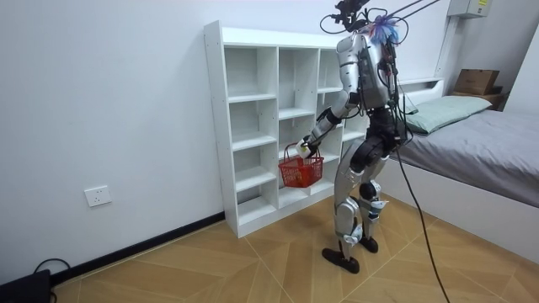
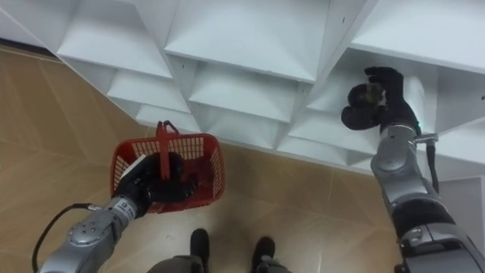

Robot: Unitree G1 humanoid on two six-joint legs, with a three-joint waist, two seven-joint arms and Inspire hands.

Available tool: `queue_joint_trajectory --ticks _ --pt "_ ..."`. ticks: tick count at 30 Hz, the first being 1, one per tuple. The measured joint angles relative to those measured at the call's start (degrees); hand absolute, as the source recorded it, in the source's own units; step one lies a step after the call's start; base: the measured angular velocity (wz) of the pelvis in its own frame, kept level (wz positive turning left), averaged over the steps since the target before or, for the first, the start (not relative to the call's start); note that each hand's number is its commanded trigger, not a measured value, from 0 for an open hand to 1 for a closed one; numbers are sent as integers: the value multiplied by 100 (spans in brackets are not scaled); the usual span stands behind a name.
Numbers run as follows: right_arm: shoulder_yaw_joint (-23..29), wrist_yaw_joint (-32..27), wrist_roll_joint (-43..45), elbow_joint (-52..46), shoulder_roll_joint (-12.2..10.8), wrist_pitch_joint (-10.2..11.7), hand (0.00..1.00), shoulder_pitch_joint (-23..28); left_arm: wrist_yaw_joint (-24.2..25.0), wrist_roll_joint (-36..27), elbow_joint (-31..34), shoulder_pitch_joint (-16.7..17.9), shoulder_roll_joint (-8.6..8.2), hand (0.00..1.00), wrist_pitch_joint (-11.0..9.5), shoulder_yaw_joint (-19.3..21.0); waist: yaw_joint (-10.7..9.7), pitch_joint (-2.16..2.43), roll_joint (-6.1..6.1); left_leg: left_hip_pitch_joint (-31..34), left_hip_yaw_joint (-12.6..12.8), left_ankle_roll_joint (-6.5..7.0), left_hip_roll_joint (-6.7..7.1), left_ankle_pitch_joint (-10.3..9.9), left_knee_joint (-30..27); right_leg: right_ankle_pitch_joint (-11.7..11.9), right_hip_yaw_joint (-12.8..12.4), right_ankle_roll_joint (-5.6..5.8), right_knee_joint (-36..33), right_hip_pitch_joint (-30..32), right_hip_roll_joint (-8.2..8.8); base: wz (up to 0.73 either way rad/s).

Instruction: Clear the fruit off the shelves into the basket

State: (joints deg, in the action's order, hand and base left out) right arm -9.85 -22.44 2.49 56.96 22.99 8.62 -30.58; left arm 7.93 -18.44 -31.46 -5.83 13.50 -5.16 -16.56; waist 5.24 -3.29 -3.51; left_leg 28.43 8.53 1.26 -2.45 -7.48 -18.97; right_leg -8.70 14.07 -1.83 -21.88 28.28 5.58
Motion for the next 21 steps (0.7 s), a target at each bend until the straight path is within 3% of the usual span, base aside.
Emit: queue_joint_trajectory --ticks 21 --pt "-12 -85 10 85 43 -99 100 -121 2 -7 -1 -105 -34 100 104 -1 24 7 19 -2 0 -4 -5 3 11 3 -2 -4 17 1 -8 0"
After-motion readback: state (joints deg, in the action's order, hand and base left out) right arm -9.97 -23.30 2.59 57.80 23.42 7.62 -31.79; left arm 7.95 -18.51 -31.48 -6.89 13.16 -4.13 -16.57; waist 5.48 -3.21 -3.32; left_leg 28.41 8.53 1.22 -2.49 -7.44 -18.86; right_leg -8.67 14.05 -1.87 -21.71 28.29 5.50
